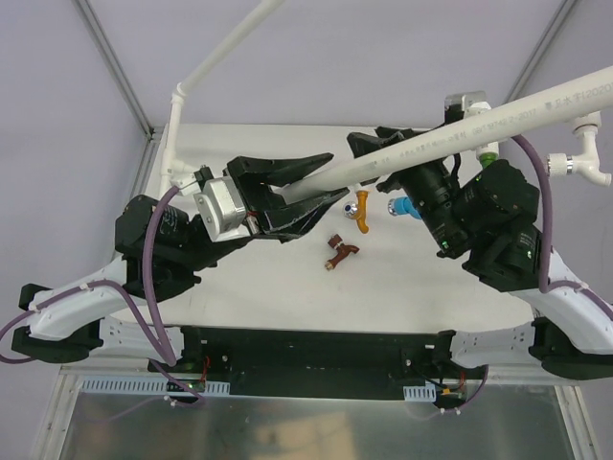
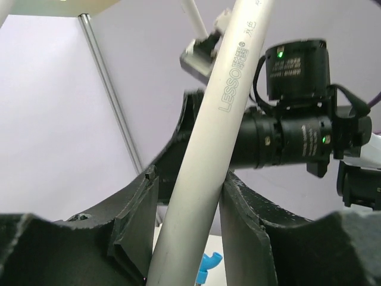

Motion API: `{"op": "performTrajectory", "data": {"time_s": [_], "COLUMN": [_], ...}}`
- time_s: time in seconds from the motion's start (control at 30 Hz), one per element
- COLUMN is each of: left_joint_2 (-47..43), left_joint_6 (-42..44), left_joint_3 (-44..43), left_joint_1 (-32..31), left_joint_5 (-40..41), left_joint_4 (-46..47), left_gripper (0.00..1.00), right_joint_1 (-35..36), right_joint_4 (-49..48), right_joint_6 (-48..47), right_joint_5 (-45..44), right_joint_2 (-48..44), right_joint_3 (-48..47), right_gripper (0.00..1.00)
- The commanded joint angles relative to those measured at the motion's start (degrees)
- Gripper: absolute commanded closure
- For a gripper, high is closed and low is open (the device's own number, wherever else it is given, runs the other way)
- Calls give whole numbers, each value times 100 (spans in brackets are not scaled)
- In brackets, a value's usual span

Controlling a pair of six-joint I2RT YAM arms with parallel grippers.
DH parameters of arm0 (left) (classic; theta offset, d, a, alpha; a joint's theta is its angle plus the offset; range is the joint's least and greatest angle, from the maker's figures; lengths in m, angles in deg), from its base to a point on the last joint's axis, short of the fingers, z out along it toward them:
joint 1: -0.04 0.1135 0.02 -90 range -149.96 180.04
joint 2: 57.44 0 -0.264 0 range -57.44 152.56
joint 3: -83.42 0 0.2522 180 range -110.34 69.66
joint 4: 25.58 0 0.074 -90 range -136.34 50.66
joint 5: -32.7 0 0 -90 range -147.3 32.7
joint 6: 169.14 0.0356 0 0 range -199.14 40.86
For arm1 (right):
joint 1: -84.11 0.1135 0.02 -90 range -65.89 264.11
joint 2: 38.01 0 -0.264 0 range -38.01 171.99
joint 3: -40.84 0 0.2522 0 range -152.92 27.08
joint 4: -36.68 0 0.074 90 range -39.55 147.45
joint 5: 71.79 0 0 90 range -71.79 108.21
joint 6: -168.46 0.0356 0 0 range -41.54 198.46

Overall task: Install the water faucets
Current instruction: Adjust the adaptor at the center of the board.

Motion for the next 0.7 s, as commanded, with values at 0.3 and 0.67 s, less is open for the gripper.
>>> {"op": "performTrajectory", "data": {"time_s": [0.3,0.67], "left_joint_2": [-535,-720], "left_joint_6": [-724,-689], "left_joint_3": [-205,-99], "left_joint_1": [79,79], "left_joint_5": [901,875], "left_joint_4": [3032,3005], "left_gripper": [100,100], "right_joint_1": [-624,-923], "right_joint_4": [1360,615], "right_joint_6": [2755,3672], "right_joint_5": [-1183,-2554], "right_joint_2": [-1072,-1196], "right_joint_3": [1723,3147], "right_gripper": [33,18]}}
